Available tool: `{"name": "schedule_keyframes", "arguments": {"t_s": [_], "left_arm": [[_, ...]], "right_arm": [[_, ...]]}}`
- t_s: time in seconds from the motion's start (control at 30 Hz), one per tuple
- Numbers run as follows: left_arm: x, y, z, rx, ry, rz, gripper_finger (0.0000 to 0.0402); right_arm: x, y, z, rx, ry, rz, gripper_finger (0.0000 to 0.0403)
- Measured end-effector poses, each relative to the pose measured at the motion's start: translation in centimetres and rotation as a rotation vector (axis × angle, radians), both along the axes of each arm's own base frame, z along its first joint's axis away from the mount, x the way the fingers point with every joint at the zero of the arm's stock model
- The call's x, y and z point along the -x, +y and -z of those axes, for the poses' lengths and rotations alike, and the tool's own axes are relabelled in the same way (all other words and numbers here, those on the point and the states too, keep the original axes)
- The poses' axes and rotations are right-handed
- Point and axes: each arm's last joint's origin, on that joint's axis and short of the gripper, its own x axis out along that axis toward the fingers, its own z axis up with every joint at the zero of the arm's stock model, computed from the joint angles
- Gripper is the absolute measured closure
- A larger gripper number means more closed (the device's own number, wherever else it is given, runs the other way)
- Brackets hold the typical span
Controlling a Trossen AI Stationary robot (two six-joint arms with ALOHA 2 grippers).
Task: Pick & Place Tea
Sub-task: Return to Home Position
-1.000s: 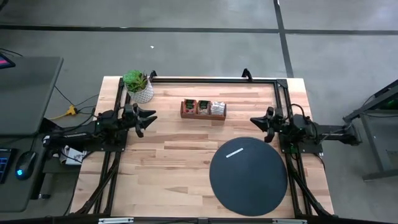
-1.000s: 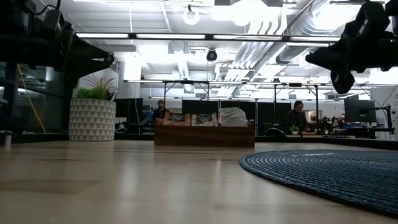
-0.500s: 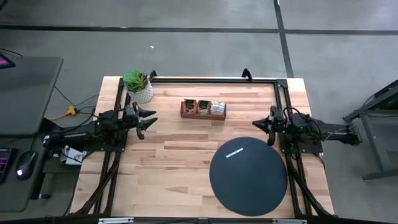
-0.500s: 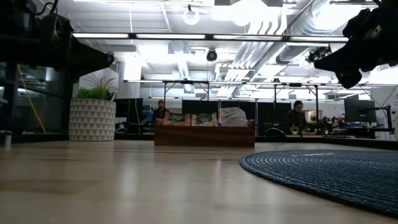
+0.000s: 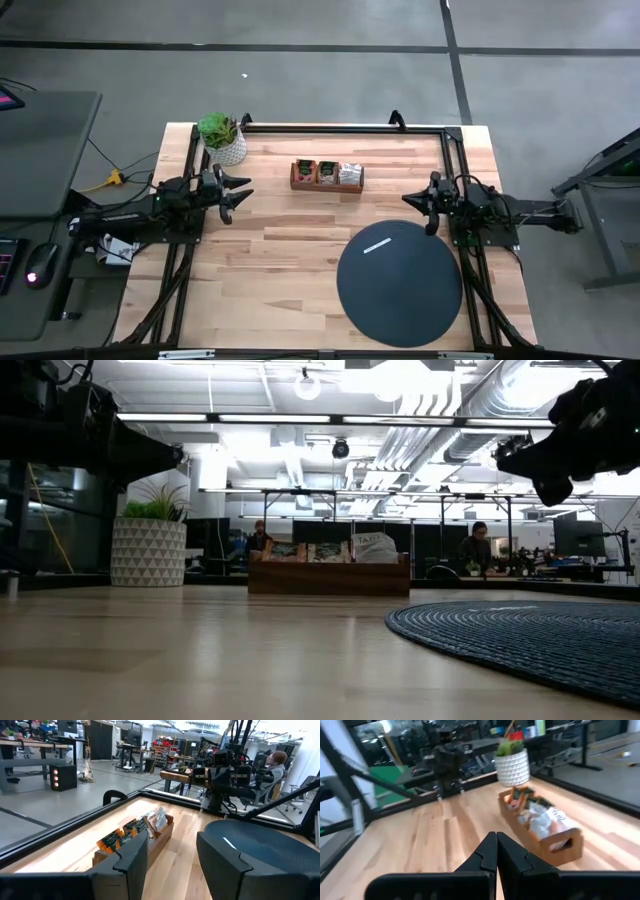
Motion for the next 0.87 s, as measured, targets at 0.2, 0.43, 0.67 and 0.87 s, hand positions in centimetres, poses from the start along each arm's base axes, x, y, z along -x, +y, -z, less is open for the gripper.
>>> {"name": "schedule_keyframes", "arguments": {"t_s": [0.2,0.43,0.67,0.87], "left_arm": [[0.0,0.0,0.0,0.0,0.0,0.0,0.0236],[0.0,0.0,0.0,0.0,0.0,0.0,0.0236],[0.0,0.0,0.0,0.0,0.0,-0.001,0.0236],[0.0,0.0,0.0,0.001,0.0,-0.001,0.0236]], "right_arm": [[-0.17,0.11,0.23,0.035,0.041,-0.044,0.0402],[-0.4,0.0,0.34,0.109,0.068,-0.014,0.0394],[-0.41,-0.01,0.34,0.111,0.069,-0.012,0.04],[-0.41,-0.01,0.3,0.111,0.065,-0.012,0.0394]]}}
